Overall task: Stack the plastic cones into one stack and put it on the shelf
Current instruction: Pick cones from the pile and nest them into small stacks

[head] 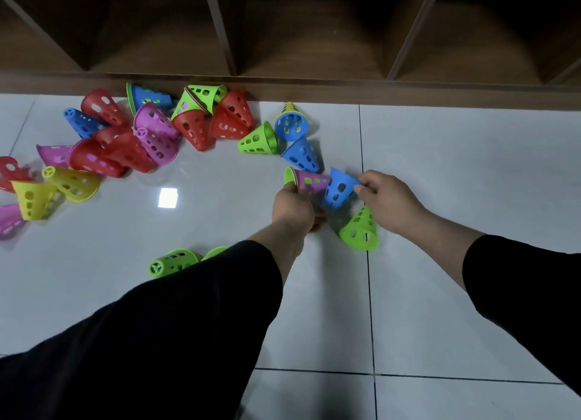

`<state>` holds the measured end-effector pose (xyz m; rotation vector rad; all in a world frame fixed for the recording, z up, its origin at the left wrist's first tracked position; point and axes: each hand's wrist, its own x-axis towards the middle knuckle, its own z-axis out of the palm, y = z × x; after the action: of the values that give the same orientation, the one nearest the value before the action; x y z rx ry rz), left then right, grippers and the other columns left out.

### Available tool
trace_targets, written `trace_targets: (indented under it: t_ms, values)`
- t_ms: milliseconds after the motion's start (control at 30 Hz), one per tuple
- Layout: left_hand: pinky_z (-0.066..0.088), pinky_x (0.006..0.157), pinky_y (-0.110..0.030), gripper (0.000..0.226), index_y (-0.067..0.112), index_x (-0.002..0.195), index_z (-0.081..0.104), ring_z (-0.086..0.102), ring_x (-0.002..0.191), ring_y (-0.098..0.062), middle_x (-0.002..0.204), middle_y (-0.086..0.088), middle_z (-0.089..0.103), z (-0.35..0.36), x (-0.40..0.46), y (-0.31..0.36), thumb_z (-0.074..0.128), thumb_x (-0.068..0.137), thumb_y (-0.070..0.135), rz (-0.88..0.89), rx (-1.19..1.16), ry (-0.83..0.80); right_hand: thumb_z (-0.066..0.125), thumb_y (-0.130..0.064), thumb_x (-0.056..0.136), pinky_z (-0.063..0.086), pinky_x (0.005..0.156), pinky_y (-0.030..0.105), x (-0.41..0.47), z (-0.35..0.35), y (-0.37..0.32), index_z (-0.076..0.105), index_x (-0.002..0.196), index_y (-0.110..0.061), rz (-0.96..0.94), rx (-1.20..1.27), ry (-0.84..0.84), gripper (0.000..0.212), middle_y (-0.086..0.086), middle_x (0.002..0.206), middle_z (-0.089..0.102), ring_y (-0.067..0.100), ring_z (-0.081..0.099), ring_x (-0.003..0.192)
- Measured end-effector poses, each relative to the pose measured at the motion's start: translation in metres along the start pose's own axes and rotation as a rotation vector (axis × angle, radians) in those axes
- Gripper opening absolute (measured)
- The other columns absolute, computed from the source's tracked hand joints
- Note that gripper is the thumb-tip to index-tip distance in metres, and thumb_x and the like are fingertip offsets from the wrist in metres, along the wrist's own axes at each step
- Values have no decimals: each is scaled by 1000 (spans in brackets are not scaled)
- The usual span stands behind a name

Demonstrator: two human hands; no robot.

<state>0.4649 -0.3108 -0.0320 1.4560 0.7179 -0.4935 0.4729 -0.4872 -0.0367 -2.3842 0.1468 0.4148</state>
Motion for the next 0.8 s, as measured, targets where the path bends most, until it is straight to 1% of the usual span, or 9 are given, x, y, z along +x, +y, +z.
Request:
trace_targets:
  t_ms: [133, 233, 300, 400, 467, 567, 633, 700, 800]
  values:
    - [53, 70, -39, 23, 19, 91, 52, 66, 78, -28, 98, -8, 66, -34, -19, 11, 39, 106, 31, 198, 41, 21, 50, -38, 98, 47, 65, 39, -10, -11, -26, 53, 90, -19, -51, 132, 7, 21, 8, 73, 60, 27, 54, 66]
    - [57, 78, -41, 24, 16, 89, 53, 69, 83, -22, 89, -1, 68, -66, -47, 28, 49, 103, 36, 348, -36, 57, 59, -36, 96, 58, 80, 51, -27, -15, -63, 51, 91, -6, -19, 481, -45, 32, 25, 89, 60, 31, 62, 82]
    - [60, 79, -40, 27, 9, 94, 55, 66, 78, -17, 84, -3, 64, -94, -70, 39, 57, 99, 35, 438, -84, 94, 66, -29, 93, 58, 82, 55, -40, -13, -89, 47, 85, -2, -38, 652, -87, 33, 20, 85, 51, 25, 57, 84]
    - [59, 77, -44, 25, 11, 93, 56, 59, 69, -14, 79, -4, 60, -147, -99, 48, 70, 89, 30, 530, -113, 175, 72, -21, 88, 55, 83, 58, -61, -4, -125, 50, 76, -16, -89, 729, -181, 26, 9, 79, 54, 23, 60, 82]
    - [57, 72, -43, 20, 19, 92, 56, 59, 71, -13, 80, -1, 63, -183, -117, 47, 71, 83, 30, 575, -46, 262, 77, -28, 84, 57, 78, 49, -73, 6, -144, 53, 78, -25, -175, 599, -187, 25, 6, 81, 59, 21, 61, 82]
    - [53, 60, -30, 27, 21, 105, 52, 59, 66, -8, 84, 0, 63, -231, -140, 35, 72, 87, 26, 579, 201, 297, 77, -39, 82, 51, 67, 33, -90, 26, -166, 52, 107, -26, -302, 209, -211, 37, 2, 96, 60, 13, 56, 78]
    - [54, 61, -32, 42, 25, 117, 47, 62, 67, -15, 88, -2, 65, -256, -149, 23, 74, 86, 32, 521, 464, 285, 75, -43, 82, 54, 79, 34, -102, 39, -178, 46, 127, -29, -366, 16, -268, 55, 0, 111, 59, 15, 60, 93]
    - [53, 70, -34, 56, 29, 127, 42, 65, 78, -24, 95, -4, 65, -275, -153, 10, 76, 83, 35, 487, 725, 280, 72, -47, 83, 47, 92, 35, -112, 51, -185, 36, 142, -31, -451, -257, -330, 71, 4, 130, 57, 23, 57, 113]
    - [46, 72, -32, 62, 25, 132, 41, 61, 85, -26, 100, -3, 63, -284, -151, -2, 77, 82, 33, 464, 991, 199, 69, -47, 86, 42, 89, 34, -121, 69, -192, 28, 150, -26, -533, -510, -366, 79, 8, 136, 55, 30, 55, 118]
